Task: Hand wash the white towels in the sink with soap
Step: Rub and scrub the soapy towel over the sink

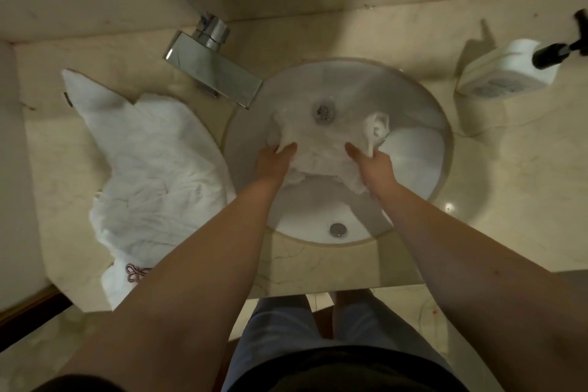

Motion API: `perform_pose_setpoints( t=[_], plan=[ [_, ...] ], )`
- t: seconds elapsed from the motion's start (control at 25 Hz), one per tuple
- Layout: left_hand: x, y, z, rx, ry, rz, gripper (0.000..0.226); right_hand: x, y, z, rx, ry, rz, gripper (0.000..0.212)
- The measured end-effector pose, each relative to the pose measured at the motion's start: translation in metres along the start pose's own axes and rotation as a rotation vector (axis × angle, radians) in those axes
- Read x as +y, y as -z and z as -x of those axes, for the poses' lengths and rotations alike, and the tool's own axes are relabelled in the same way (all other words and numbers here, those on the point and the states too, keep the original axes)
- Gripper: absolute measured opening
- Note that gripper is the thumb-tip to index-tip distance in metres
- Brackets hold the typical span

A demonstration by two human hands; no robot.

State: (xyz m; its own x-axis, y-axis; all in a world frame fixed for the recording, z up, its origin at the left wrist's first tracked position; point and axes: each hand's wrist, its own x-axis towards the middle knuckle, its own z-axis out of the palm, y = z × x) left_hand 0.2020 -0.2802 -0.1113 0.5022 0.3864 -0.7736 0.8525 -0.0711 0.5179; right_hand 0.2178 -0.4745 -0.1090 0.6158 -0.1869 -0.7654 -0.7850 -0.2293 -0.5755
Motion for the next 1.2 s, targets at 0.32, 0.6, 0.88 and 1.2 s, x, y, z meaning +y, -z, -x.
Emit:
perform_pose_setpoints(
  t=[0.32, 0.6, 0.88, 1.2],
  plan=[
    [0.038, 0.023, 0.094, 0.158, -0.128, 0.275, 0.034, -0.033, 0.046, 0.053, 0.16, 0.01, -0.012, 0.053],
    [0.056, 0.049, 0.153, 0.325, -0.425, 0.062, 0.025, -0.09, 0.086, 0.122, 0.093, 0.279, -0.092, 0.027],
    [0.098, 0.054, 0.217, 0.412, -0.529, 0.347, 0.047, -0.133, 0.115, 0.184, -0.051, 0.534, -0.126, 0.016],
    [0.176, 0.039, 0.295, 0.234, -0.565, 0.801, 0.041, -0.197, 0.11, 0.243, -0.167, 0.657, -0.579, 0.013]
  ],
)
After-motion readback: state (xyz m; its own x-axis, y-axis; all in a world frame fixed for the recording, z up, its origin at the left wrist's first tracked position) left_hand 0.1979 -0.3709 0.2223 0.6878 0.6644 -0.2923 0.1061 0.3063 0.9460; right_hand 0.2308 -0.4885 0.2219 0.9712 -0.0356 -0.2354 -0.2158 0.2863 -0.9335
